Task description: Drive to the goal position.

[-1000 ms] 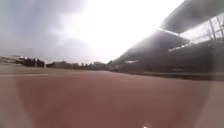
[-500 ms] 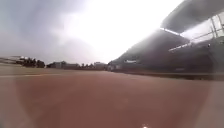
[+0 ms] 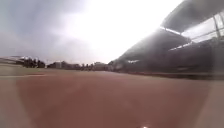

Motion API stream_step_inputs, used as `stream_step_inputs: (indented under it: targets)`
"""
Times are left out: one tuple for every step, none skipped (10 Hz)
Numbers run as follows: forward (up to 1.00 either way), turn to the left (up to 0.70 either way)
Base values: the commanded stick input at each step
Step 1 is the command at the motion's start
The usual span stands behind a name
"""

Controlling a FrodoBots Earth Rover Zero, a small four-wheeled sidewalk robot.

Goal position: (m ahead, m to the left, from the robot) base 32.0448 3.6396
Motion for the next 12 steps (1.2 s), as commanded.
stream_step_inputs:
  targets:
    - [0.7, 0.0]
    - [0.7, 0.0]
    - [0.7, 0.0]
    - [0.7, 0.0]
    - [0.7, 0.0]
    - [0.7, 0.0]
    - [0.7, 0.0]
    - [0.7, 0.0]
    - [0.7, 0.0]
    - [0.7, 0.0]
    - [0.7, 0.0]
    - [0.7, 0.0]
